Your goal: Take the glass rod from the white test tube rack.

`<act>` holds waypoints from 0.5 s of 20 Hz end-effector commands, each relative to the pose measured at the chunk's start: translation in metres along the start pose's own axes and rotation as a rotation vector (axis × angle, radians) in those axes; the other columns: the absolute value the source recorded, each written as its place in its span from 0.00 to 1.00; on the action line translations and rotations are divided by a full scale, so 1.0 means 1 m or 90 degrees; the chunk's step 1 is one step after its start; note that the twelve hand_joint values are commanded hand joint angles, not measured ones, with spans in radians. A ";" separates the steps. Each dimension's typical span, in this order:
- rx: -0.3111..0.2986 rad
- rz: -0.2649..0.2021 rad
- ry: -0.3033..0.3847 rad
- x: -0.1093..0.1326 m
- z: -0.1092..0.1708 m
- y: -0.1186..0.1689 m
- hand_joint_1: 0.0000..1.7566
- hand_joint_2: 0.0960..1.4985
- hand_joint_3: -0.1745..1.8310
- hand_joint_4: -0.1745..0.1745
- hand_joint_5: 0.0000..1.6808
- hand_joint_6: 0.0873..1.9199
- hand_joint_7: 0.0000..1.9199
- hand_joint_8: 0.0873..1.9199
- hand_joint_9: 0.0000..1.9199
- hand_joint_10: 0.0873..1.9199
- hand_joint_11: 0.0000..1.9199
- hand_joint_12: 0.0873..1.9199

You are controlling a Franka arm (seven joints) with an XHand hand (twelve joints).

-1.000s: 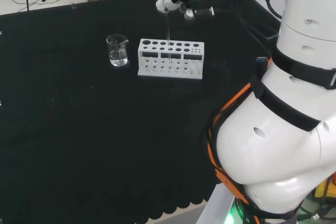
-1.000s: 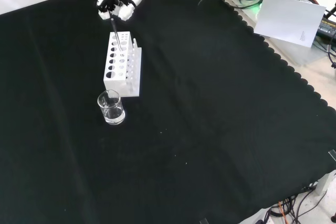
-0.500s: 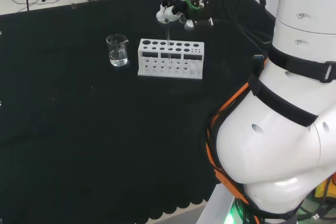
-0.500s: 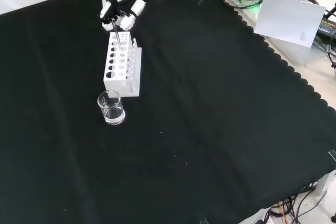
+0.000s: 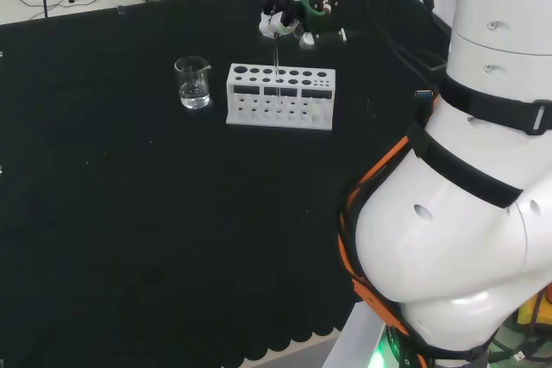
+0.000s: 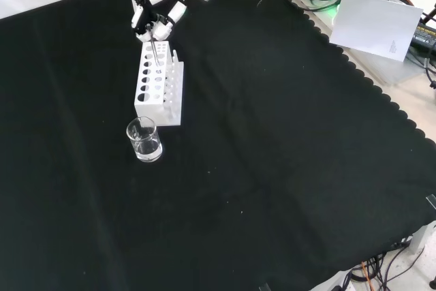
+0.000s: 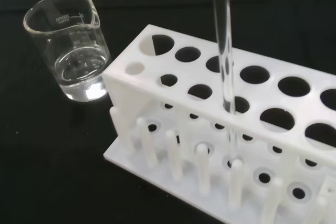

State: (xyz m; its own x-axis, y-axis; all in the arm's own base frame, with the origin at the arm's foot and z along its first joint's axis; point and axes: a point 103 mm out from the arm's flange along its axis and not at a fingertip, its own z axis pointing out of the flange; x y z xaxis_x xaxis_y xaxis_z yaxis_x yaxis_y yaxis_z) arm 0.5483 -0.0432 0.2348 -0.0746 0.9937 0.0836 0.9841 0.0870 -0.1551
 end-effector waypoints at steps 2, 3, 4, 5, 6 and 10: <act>-0.098 0.012 -0.041 0.001 -0.013 -0.008 0.70 0.76 0.02 0.00 0.58 0.49 0.60 0.49 0.84 0.41 0.83 0.53; -0.117 0.019 -0.036 0.002 -0.017 -0.009 0.71 0.76 0.01 0.00 0.60 0.47 0.58 0.48 0.84 0.42 0.82 0.52; -0.131 0.026 -0.027 0.003 -0.021 -0.010 0.72 0.75 0.00 0.00 0.62 0.45 0.58 0.46 0.84 0.42 0.81 0.50; -0.146 0.034 -0.021 0.005 -0.027 -0.010 0.73 0.75 0.00 0.00 0.63 0.43 0.58 0.45 0.85 0.43 0.80 0.49; -0.159 0.043 -0.017 0.007 -0.035 -0.011 0.73 0.75 0.00 0.00 0.63 0.39 0.59 0.48 0.85 0.43 0.78 0.49; -0.159 0.062 -0.006 0.015 -0.063 -0.012 0.74 0.74 0.00 0.00 0.65 0.27 0.60 0.51 0.85 0.43 0.76 0.53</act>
State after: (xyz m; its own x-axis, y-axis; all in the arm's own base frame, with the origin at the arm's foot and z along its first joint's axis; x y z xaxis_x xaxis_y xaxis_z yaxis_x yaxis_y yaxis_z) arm 0.5474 -0.0433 0.2646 -0.0493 0.9981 0.0379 0.9976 0.0475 0.0494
